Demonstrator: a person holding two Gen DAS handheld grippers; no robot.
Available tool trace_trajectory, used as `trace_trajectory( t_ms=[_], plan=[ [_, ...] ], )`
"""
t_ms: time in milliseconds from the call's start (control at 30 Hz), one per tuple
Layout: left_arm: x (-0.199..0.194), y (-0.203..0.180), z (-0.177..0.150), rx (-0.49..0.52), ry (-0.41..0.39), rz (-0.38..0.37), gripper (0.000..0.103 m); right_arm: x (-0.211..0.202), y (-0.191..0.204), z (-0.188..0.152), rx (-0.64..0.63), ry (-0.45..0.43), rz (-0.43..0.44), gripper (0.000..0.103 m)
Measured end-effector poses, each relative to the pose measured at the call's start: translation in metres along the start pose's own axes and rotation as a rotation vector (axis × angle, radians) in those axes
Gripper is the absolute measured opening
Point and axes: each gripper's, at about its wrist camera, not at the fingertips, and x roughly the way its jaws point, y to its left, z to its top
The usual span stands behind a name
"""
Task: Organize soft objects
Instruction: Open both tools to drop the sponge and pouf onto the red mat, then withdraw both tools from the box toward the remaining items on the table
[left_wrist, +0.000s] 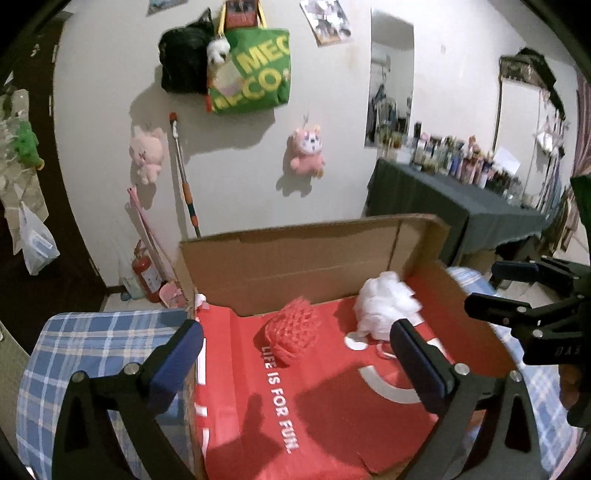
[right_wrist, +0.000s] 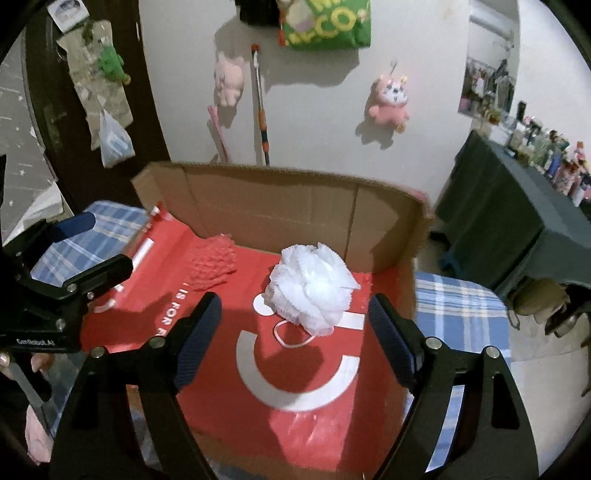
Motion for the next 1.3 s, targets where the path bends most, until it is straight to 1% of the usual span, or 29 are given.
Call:
trace_trajectory(
  t_ms=[133, 300, 333, 367, 400, 467, 633, 800, 900, 967, 1067, 1167, 1300],
  plan=[
    [-0.046, -0.006, -0.008, 0.003, -0.082, -0.005, 0.103, -0.049, 0.003, -0.013, 0.003, -0.087, -0.015, 0.084],
    [-0.093, -0.014, -0.022, 0.009, -0.153, -0.003, 0.103, -0.111, 0.011, -0.037, 0.000, -0.191, -0.020, 0.085],
    [-0.103, -0.015, -0.026, 0.008, -0.168, -0.006, 0.103, -0.121, 0.014, -0.043, -0.007, -0.213, -0.024, 0.086],
    [-0.112, -0.017, -0.030, 0.013, -0.182, -0.007, 0.103, -0.131, 0.017, -0.048, -0.013, -0.233, -0.029, 0.090],
    [-0.123, -0.021, -0.035, 0.020, -0.199, -0.004, 0.103, -0.142, 0.019, -0.055, -0.014, -0.252, -0.035, 0.090],
    [-0.138, -0.025, -0.044, 0.029, -0.225, 0.004, 0.103, -0.159, 0.024, -0.067, -0.015, -0.280, -0.039, 0.090],
    [-0.175, -0.037, -0.076, 0.027, -0.282, -0.020, 0.103, -0.192, 0.038, -0.105, -0.020, -0.337, -0.056, 0.091],
    [-0.193, -0.044, -0.110, 0.002, -0.310, -0.045, 0.103, -0.210, 0.054, -0.149, -0.039, -0.381, -0.066, 0.091],
    [-0.200, -0.049, -0.133, -0.005, -0.324, -0.043, 0.103, -0.215, 0.064, -0.173, -0.054, -0.403, -0.098, 0.091],
    [-0.201, -0.051, -0.147, -0.009, -0.327, -0.025, 0.103, -0.215, 0.069, -0.189, -0.054, -0.409, -0.102, 0.091],
    [-0.199, -0.057, -0.168, 0.007, -0.321, -0.016, 0.103, -0.210, 0.071, -0.212, -0.025, -0.408, -0.102, 0.091],
    [-0.193, -0.062, -0.187, -0.001, -0.302, -0.020, 0.103, -0.205, 0.074, -0.233, -0.016, -0.409, -0.130, 0.091],
    [-0.185, -0.068, -0.210, -0.009, -0.293, -0.012, 0.103, -0.190, 0.071, -0.257, 0.007, -0.395, -0.139, 0.091]
  ],
)
